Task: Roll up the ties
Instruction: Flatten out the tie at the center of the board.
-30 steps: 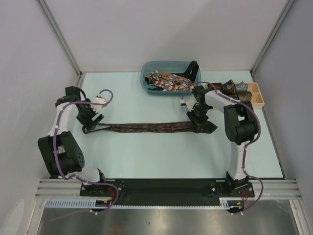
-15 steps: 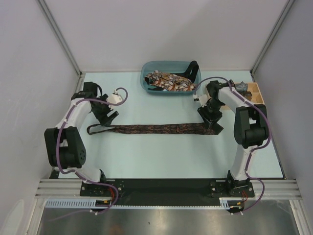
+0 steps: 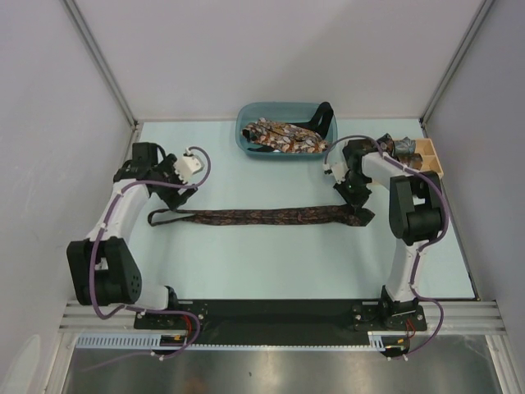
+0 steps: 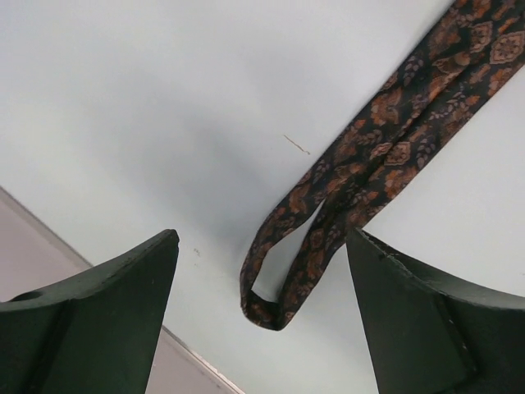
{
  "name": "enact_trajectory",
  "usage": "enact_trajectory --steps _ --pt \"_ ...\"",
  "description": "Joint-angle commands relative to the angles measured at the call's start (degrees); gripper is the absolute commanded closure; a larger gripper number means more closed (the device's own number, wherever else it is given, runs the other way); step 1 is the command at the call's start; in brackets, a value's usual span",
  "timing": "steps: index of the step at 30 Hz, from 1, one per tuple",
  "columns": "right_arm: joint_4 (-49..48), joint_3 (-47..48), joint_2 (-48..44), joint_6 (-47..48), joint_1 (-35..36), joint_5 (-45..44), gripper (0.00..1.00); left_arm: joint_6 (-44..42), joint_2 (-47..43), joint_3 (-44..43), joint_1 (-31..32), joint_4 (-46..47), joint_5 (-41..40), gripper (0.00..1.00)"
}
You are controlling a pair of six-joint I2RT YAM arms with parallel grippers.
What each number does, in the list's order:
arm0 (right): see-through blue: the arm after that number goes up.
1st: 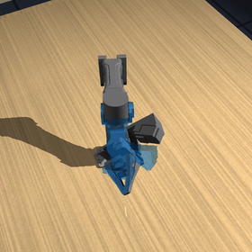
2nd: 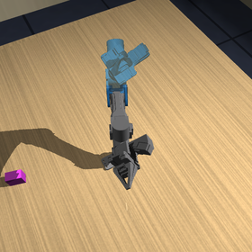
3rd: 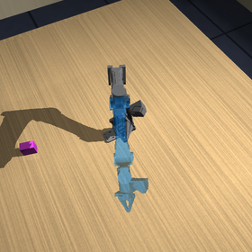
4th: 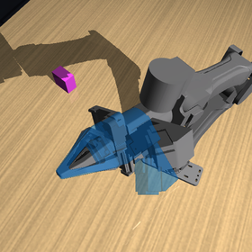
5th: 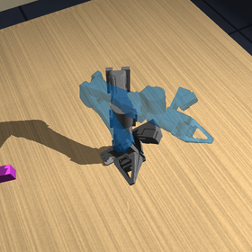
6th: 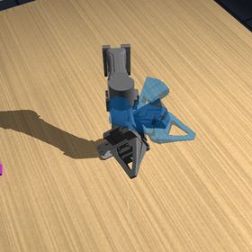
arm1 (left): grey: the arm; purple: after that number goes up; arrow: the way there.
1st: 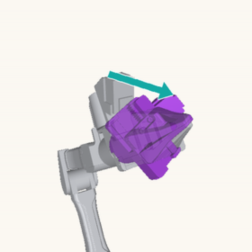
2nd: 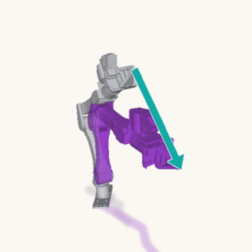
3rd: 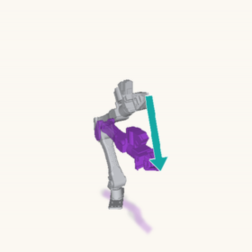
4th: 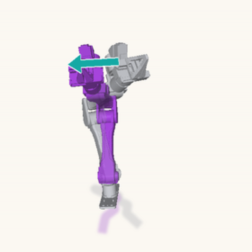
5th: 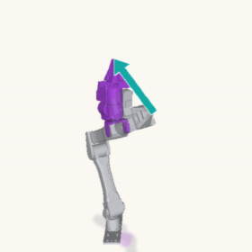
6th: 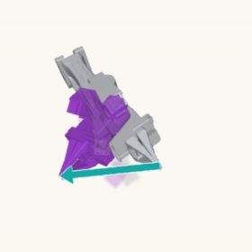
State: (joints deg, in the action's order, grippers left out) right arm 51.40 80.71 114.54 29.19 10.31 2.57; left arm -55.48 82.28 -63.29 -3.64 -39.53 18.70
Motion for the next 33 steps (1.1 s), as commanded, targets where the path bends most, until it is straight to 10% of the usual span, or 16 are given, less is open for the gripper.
enact_trajectory --steps 1,15,23,28,33 --pt "-3.7 -6.1 -0.4 2.9 -2.0 -4.6 0.95 2.0 -4.3 0.9 -1.0 3.8 3.4 0.12" --pt "-2.6 -8.1 -6.4 17.0 -26.6 -9.5 1.00 1.9 -7.6 1.2 2.0 4.9 11.6 0.08" --pt "13.1 -0.2 -11.8 19.1 -28.7 2.6 0.24 7.2 -14.9 1.5 3.1 7.6 20.4 0.00" --pt "19.7 5.7 -14.9 16.8 -21.5 12.9 0.18 7.2 -13.8 0.4 7.3 6.5 29.4 0.01" --pt "20.9 10.3 -15.8 12.1 -13.7 20.5 0.18 12.5 -13.5 -7.3 9.0 14.7 17.0 0.01"
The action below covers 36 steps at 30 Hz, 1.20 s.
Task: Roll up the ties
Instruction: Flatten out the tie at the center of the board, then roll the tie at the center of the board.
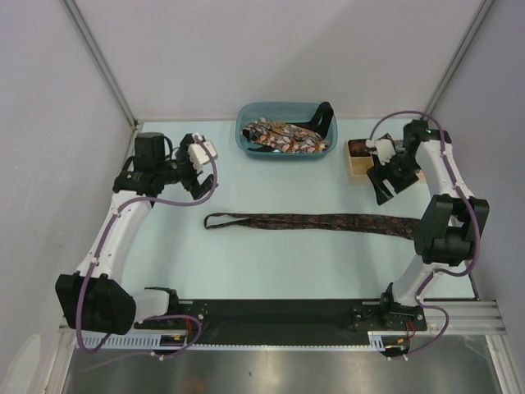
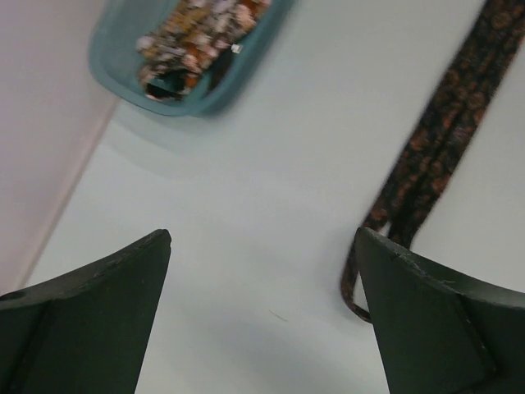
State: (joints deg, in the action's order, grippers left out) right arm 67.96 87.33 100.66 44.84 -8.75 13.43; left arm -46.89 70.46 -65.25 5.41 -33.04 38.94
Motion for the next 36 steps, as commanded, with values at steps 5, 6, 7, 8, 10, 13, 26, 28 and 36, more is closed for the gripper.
enact_trajectory --steps 5,6,7,8,10,13,26,28,36 --pt "-1.2 6.7 -1.4 -7.6 16.4 14.8 0.15 4.0 -11.0 5.5 0.6 20.7 -8.0 0.01" --pt "-4.7 6.9 -0.9 -9.1 20.5 15.1 0.15 3.7 -11.3 6.5 0.7 19.3 -8.8 0.01" --pt "-6.1 7.3 0.8 -9.9 22.4 15.9 0.15 2.7 -10.8 6.8 0.7 17.0 -8.4 0.01" --pt "-8.4 8.7 2.4 -11.9 26.6 16.2 0.16 0.2 -9.8 6.7 0.7 12.3 -8.4 0.01" --pt "-9.4 11.4 8.2 -14.1 30.1 17.8 0.19 -0.1 -6.9 6.7 0.6 9.5 -9.3 0.00" --pt "-9.9 18.0 16.1 -19.2 35.7 22.1 0.25 -4.7 -3.8 8.1 -0.2 4.2 -5.2 0.00" --pt "-14.1 26.0 28.3 -26.7 45.0 26.0 0.40 -10.1 15.7 8.0 -2.6 -3.8 -6.7 0.16" --pt "-14.3 25.8 28.5 -26.8 44.8 25.3 0.45 -9.0 18.7 6.6 -3.0 -5.1 -6.8 0.18" --pt "-14.6 24.1 27.4 -27.5 41.8 24.5 0.50 -9.7 24.1 5.2 -2.9 -8.3 -7.1 0.34"
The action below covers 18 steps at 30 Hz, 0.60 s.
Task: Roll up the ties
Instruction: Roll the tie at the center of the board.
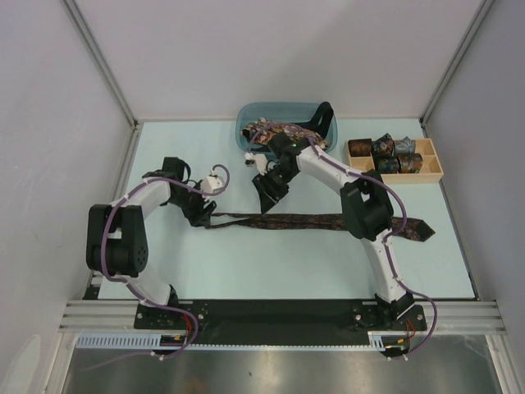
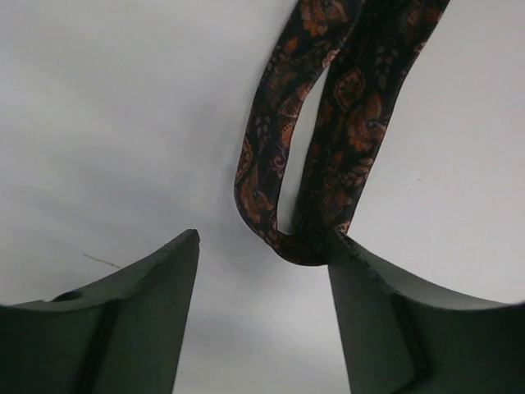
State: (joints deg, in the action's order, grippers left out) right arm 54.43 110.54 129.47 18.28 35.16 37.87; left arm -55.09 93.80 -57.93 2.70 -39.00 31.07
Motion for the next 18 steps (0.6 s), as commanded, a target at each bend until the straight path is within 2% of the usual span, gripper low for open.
enact_trajectory --steps 1,2,5,6,7,9,14,18 --pt "-1.1 0.6 -1.6 -0.9 -2.5 0.1 0.50 -1.7 1.0 -2.3 -0.2 -2.1 0.7 0.39" --pt "-1.1 -0.1 -1.8 -1.0 -3.2 0.2 0.50 -2.1 1.3 -2.4 0.0 -2.2 0.0 0.54" --pt "-0.7 -1.2 -2.6 -0.9 -4.5 -0.1 0.50 -3.3 2.3 -3.4 1.1 -1.7 -1.1 0.80" --pt "-0.7 -1.7 -3.3 -0.9 -5.6 -0.1 0.50 -3.1 2.1 -4.2 1.7 -0.7 -1.8 0.84" --pt "-0.7 -2.3 -3.6 -0.9 -6.2 0.4 0.50 -2.9 1.7 -4.5 2.1 0.3 -2.3 0.92" --pt "-0.3 -3.7 -4.1 -0.5 -8.1 0.7 0.50 -2.1 0.4 -4.7 3.0 4.7 -3.7 0.99" --pt "1.6 -4.3 -4.8 0.7 -10.9 1.9 0.50 -5.7 -6.2 -3.2 4.3 12.0 -5.8 1.00" --pt "1.8 -5.6 -5.6 1.1 -12.0 2.9 0.50 -12.6 -13.8 8.0 4.9 23.6 -7.0 1.00"
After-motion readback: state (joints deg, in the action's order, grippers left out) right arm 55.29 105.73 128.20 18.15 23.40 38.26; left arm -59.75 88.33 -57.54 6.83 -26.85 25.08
